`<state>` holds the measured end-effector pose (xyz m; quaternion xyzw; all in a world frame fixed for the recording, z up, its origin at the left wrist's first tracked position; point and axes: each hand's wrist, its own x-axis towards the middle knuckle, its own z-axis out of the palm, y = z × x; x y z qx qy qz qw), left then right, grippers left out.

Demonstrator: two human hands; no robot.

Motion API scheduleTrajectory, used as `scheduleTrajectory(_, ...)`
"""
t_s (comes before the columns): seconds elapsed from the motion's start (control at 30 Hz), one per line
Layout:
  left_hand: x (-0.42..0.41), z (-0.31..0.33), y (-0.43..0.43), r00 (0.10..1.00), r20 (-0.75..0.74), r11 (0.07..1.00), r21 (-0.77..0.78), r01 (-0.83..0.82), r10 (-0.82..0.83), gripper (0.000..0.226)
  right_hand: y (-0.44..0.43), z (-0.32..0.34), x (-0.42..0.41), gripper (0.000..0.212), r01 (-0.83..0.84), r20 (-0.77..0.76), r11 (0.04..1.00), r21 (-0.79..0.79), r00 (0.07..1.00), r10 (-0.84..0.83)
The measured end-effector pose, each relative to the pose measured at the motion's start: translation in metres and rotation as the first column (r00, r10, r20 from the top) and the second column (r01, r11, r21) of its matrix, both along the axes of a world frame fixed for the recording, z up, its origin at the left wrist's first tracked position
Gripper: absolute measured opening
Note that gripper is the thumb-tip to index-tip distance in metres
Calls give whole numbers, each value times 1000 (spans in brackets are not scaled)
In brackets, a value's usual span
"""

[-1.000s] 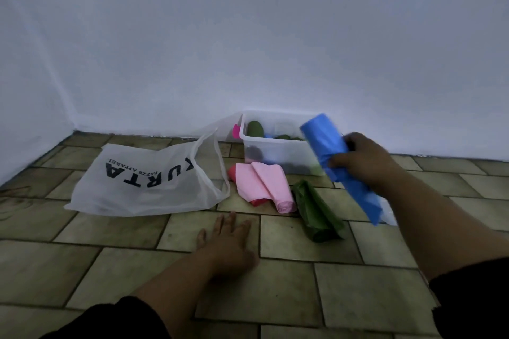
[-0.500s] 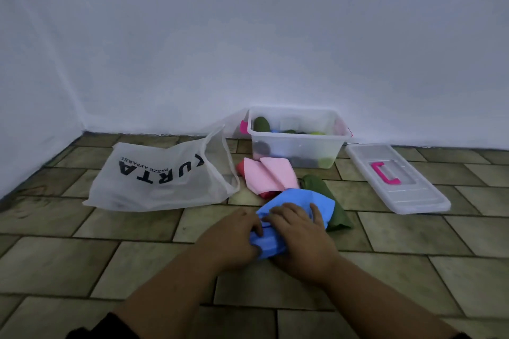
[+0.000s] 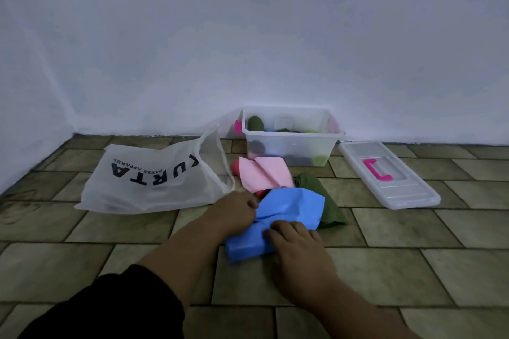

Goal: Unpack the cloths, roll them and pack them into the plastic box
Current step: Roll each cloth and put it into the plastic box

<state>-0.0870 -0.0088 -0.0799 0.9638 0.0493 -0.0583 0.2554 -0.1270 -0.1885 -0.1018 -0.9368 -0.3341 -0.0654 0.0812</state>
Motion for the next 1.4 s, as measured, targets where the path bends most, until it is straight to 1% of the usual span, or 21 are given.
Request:
scheduleTrajectory(0.07, 11, 4, -15, 992, 112, 997, -61, -56, 63, 22, 0, -1, -2, 54, -2, 36, 1000, 6, 999, 2)
scheduleTrajectory(0.1, 17, 7, -24, 992, 111, 997, -56, -46, 52, 29, 0, -1, -3, 55, 1, 42, 1000, 1, 999, -1)
scheduleTrajectory(0.17, 30, 9, -43, 1000, 12, 1000, -2, 12, -12, 49, 1, 0, -5, 56, 7, 81, 1000, -21, 997, -5)
scheduleTrajectory(0.23, 39, 13, -59, 989, -107, 991, 82, 107, -98, 57, 3, 0, -7, 52, 22, 126, 999, -38, 992, -17)
scheduleTrajectory(0.33, 48, 14, -69, 950, -222, 920, 277, 278, -221, 44, 6, -2, -9, 50, 24, 164, 998, -52, 986, -15)
scheduleTrajectory(0.4, 51, 15, -67, 944, -203, 885, 342, 316, -259, 36, 7, -2, -10, 51, 4, 171, 998, -62, 985, 6)
scheduleTrajectory(0.53, 59, 30, -31, 973, -147, 965, 167, 204, -180, 33, 10, -3, -11, 53, -46, 175, 994, -95, 983, 63)
scheduleTrajectory(0.6, 66, 42, 2, 998, -15, 988, 138, -64, 67, 29, 11, -4, -9, 53, -60, 169, 994, -96, 983, 76)
scheduleTrajectory(0.63, 67, 49, 20, 961, 115, 962, 83, -261, 250, 25, 12, -4, -8, 53, -66, 160, 994, -92, 984, 80)
scheduleTrajectory(0.67, 63, 58, 35, 876, 244, 903, -5, -429, 417, 20, 12, -4, -6, 52, -75, 148, 994, -84, 985, 87)
scheduleTrajectory(0.7, 58, 68, 46, 771, 375, 852, -118, -510, 514, 14, 12, -3, -4, 52, -86, 140, 994, -73, 986, 96)
scheduleTrajectory(0.73, 53, 76, 50, 679, 503, 838, -211, -504, 535, 11, 11, -2, -2, 51, -92, 133, 994, -63, 986, 100)
scheduleTrajectory(0.77, 49, 82, 49, 633, 592, 863, -266, -430, 498, 10, 11, -1, 1, 51, -92, 127, 994, -58, 987, 99)
scheduleTrajectory(0.8, 44, 88, 45, 658, 621, 905, -288, -314, 426, 9, 11, 0, 4, 51, -89, 117, 994, -60, 989, 95)
scheduleTrajectory(0.87, 27, 91, 26, 856, 480, 952, -302, -46, 194, 3, 12, 1, 12, 54, -94, 83, 992, -79, 991, 100)
scheduleTrajectory(0.9, 17, 86, 15, 947, 317, 954, -297, 52, 47, 5, 13, 1, 16, 55, -108, 62, 990, -86, 992, 113)
scheduleTrajectory(0.93, 10, 77, 5, 987, 144, 960, -259, 110, -75, 10, 15, 0, 19, 55, -122, 38, 989, -84, 991, 125)
scheduleTrajectory(1.0, 0, 52, -10, 982, -83, 984, -68, 166, -172, 24, 15, -2, 25, 57, -131, 14, 988, -76, 991, 132)
scheduleTrajectory(1.07, -4, 30, -17, 977, -160, 987, 46, 151, -142, 35, 15, -5, 28, 59, -130, 0, 990, -59, 992, 130)
scheduleTrajectory(1.27, -5, 4, -20, 967, -249, 991, -130, 27, -59, 61, 0, -4, 31, 56, -180, -46, 984, -8, 983, 180)
scheduleTrajectory(1.4, 1, -5, -23, 945, -310, 993, -78, 84, -105, 60, -14, 3, 27, 43, -254, -105, 967, 7, 962, 253)
